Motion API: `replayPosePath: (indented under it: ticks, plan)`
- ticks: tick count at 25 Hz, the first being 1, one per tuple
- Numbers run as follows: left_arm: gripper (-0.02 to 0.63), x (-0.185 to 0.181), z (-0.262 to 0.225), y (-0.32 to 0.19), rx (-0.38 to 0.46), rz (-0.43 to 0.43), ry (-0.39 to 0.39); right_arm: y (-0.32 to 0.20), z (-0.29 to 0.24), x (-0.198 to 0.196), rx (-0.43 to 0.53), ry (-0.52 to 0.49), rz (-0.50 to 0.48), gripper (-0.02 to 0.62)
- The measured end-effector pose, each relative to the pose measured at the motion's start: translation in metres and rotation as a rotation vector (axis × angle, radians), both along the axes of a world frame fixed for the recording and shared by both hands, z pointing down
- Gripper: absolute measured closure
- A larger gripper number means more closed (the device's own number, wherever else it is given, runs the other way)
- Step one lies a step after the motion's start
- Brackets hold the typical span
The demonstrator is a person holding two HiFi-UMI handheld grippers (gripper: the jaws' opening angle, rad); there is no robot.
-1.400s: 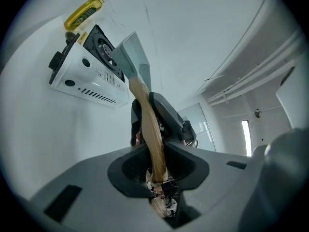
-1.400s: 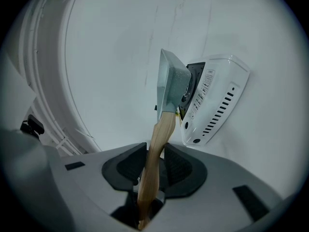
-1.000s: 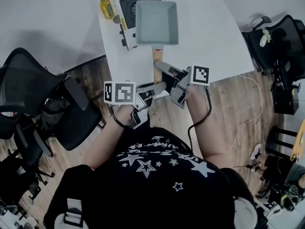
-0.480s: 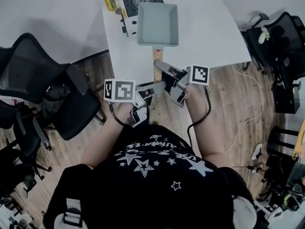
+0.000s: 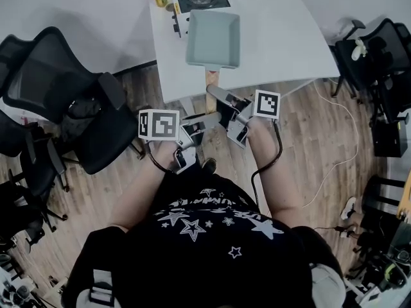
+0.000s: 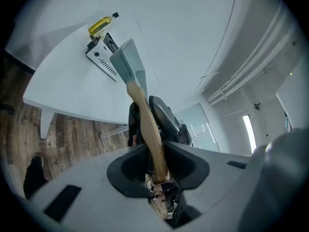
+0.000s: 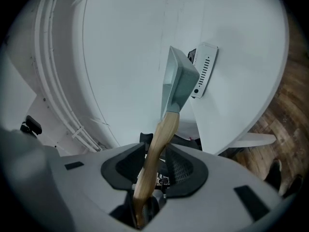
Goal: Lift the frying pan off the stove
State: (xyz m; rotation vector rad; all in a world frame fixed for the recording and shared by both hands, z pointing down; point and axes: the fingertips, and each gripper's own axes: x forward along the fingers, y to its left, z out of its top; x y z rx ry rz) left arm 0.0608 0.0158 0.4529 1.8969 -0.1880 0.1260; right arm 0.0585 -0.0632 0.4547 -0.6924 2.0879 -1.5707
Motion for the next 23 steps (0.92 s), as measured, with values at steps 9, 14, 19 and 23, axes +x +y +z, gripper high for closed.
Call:
replayPosePath:
  ticks: [9, 14, 19, 23]
  plan:
    - [0.5, -0.015, 0.004, 0.024, -0.006, 0.011, 0.01, 0.024, 0.003, -0.017, 0.012, 0.036, -0.023, 0.465]
    - [0.5, -0.037, 0.001, 0.03, -0.007, 0.031, 0.015, 0.03, 0.0, -0.037, 0.014, 0.039, -0.004, 0.463]
    - [0.5, -0.065, -0.003, 0.036, -0.007, 0.063, 0.018, 0.036, -0.003, -0.062, 0.011, 0.03, 0.032, 0.463]
    - [0.5, -0.089, -0.003, 0.047, -0.011, 0.085, 0.023, 0.048, -0.005, -0.087, 0.017, 0.025, 0.046, 0.463]
